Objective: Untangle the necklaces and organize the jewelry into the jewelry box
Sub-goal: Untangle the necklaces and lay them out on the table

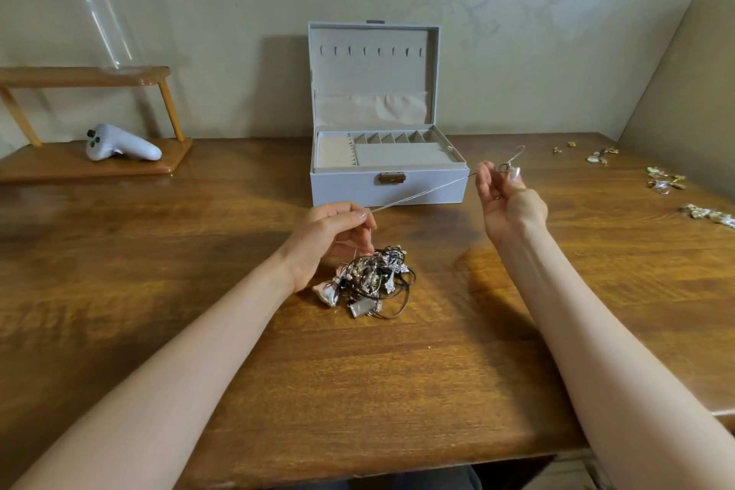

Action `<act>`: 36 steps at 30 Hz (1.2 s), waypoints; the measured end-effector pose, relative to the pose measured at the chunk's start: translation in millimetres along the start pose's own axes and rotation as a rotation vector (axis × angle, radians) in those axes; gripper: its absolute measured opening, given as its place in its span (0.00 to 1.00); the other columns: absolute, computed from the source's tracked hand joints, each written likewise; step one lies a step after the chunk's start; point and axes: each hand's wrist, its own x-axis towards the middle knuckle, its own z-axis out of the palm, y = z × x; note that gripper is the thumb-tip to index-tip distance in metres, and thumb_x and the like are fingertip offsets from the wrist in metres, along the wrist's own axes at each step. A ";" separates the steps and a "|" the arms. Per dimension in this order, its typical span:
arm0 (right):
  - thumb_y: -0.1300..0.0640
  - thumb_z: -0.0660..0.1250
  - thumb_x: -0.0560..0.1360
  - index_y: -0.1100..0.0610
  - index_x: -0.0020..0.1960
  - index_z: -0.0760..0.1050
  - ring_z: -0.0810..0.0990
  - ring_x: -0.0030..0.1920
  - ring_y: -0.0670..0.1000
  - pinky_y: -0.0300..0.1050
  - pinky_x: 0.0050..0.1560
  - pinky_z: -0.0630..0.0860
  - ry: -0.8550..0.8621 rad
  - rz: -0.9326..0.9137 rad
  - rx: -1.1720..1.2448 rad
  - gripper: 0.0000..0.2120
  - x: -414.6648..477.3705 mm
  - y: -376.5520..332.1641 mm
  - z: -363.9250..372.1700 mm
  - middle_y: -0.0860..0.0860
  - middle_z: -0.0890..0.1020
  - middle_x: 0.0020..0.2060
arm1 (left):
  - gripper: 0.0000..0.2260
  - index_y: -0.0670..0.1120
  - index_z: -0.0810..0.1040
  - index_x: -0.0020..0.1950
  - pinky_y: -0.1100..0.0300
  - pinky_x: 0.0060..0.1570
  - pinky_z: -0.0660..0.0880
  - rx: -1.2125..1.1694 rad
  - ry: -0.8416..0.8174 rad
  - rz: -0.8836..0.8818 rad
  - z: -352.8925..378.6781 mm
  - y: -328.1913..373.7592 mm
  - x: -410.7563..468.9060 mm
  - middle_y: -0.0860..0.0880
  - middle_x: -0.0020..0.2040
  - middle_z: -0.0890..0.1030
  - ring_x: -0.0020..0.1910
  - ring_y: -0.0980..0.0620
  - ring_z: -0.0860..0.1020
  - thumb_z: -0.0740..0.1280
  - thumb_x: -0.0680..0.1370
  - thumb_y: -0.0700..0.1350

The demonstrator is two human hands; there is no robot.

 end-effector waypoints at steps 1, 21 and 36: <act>0.66 0.55 0.81 0.67 0.43 0.71 0.82 0.29 0.53 0.44 0.37 0.82 -0.012 -0.011 0.015 0.11 0.5 -0.1 1.1 0.62 0.78 0.37 | 0.10 0.44 0.77 0.42 0.58 0.44 0.77 0.029 -0.014 -0.011 -0.2 -0.1 -0.5 0.46 0.36 0.81 0.38 0.52 0.81 0.59 0.80 0.41; 0.70 0.56 0.79 0.61 0.44 0.72 0.78 0.33 0.50 0.40 0.37 0.78 -0.405 0.055 -0.620 0.09 -19.0 3.7 4.5 0.55 0.79 0.34 | 0.05 0.45 0.76 0.46 0.62 0.35 0.79 0.119 0.070 0.070 13.5 1.7 2.4 0.48 0.50 0.80 0.38 0.56 0.80 0.62 0.79 0.42; 0.62 0.69 0.73 0.62 0.47 0.78 0.78 0.33 0.47 0.37 0.34 0.77 -0.428 0.203 -0.870 0.04 -23.1 11.8 1.8 0.54 0.80 0.36 | 0.06 0.44 0.74 0.47 0.66 0.34 0.77 0.264 0.285 0.143 -5.7 1.8 6.1 0.49 0.40 0.82 0.35 0.56 0.80 0.59 0.81 0.41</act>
